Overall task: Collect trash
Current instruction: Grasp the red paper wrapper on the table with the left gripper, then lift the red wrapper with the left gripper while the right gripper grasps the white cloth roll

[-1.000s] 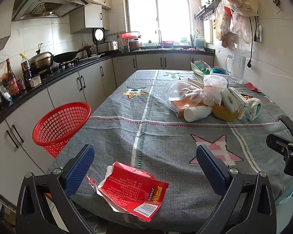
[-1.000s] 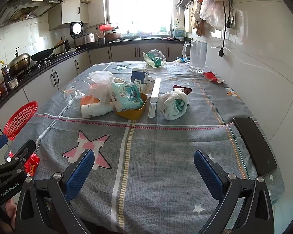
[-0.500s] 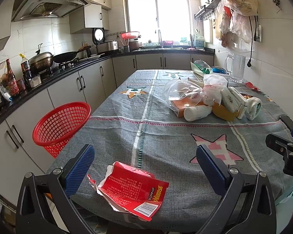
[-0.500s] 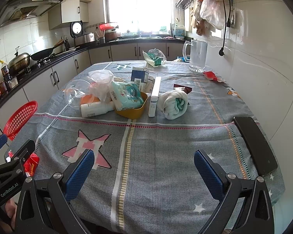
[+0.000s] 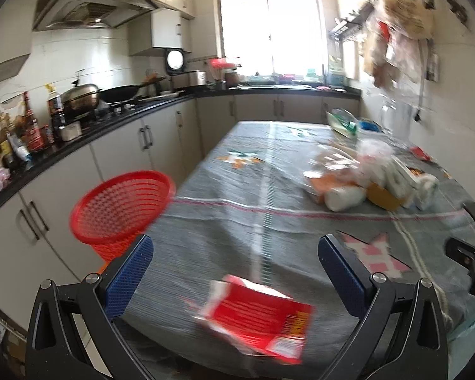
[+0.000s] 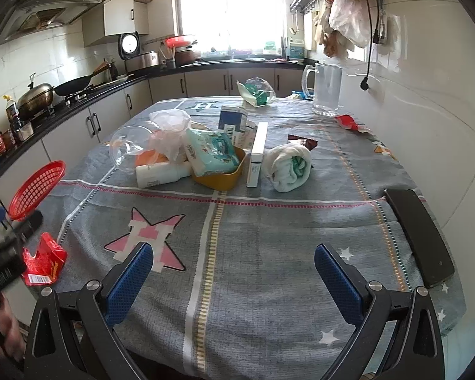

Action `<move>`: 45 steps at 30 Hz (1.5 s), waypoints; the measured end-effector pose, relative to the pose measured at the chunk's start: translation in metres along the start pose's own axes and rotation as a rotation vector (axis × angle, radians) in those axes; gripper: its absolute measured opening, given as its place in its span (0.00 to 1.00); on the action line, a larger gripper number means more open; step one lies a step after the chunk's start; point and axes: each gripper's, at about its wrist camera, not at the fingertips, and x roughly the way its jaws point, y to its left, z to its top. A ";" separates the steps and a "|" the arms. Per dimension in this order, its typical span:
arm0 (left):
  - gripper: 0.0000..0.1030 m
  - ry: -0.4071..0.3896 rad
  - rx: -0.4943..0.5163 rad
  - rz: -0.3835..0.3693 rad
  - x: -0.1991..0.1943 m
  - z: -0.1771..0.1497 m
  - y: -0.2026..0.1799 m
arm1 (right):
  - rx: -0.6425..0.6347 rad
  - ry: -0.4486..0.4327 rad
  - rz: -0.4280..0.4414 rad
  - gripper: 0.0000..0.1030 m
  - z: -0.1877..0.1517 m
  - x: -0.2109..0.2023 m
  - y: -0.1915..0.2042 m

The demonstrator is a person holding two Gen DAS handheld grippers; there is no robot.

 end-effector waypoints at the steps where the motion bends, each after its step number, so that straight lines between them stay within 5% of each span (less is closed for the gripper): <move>1: 1.00 0.000 -0.005 0.004 0.000 0.002 0.011 | -0.004 -0.002 0.011 1.00 0.000 -0.001 0.001; 6: 1.00 0.028 -0.092 0.022 0.003 0.002 0.072 | 0.000 -0.009 0.056 1.00 0.002 -0.002 0.002; 11: 0.98 0.169 -0.177 -0.214 0.017 -0.007 0.096 | 0.021 0.003 0.095 0.99 0.003 0.000 0.001; 13: 0.88 0.239 -0.202 -0.351 0.021 -0.015 0.094 | 0.019 0.002 0.091 0.99 0.003 -0.001 0.001; 15: 0.82 0.287 -0.231 -0.410 0.021 -0.022 0.093 | 0.016 -0.001 0.086 0.99 0.003 -0.002 0.001; 23: 0.70 0.333 -0.296 -0.437 0.010 -0.038 0.074 | 0.027 -0.005 0.092 0.99 0.003 -0.002 -0.002; 34: 0.11 0.395 -0.209 -0.412 0.049 -0.030 0.021 | 0.041 -0.021 0.091 0.99 0.003 -0.003 -0.010; 45: 0.04 0.245 -0.064 -0.393 0.049 0.011 -0.023 | 0.212 0.026 0.142 0.85 0.039 0.017 -0.077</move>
